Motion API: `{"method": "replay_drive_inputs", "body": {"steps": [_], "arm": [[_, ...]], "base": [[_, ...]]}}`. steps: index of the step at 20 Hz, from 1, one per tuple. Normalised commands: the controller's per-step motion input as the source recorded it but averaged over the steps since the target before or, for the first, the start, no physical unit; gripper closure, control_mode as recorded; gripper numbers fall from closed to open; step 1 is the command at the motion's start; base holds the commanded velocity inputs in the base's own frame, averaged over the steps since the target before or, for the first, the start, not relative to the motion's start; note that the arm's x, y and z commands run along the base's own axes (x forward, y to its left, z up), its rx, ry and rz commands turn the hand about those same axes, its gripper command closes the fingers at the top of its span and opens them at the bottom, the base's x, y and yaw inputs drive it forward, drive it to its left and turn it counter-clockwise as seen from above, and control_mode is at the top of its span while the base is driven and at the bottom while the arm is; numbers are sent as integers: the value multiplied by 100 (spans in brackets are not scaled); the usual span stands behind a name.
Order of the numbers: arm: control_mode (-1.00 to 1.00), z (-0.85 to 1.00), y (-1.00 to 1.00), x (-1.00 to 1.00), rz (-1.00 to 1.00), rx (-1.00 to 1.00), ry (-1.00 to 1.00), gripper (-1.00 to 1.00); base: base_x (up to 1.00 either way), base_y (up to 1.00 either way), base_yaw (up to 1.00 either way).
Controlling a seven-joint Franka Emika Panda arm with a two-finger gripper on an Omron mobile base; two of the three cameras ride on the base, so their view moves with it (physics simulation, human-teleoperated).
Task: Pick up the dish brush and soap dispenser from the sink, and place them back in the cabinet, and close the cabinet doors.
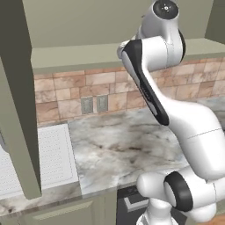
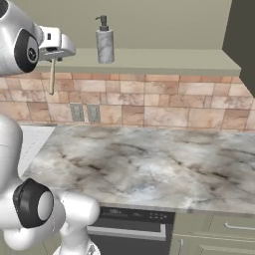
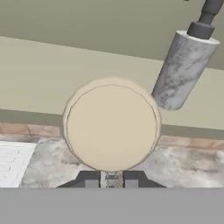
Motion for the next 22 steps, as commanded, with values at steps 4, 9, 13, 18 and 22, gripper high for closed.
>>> {"method": "replay_drive_inputs", "body": {"steps": [4,9,13,18,22], "arm": [[-100,0,11,31,0,0,0,100],[-100,0,13,24,1,0,0,100],[-100,0,10,30,2,0,0,100],[-100,0,11,43,1,0,0,100],[-100,0,8,41,0,0,0,100]], "base": [[0,0,0],[0,0,0],[0,0,0],[0,0,0],[0,0,0]]}}
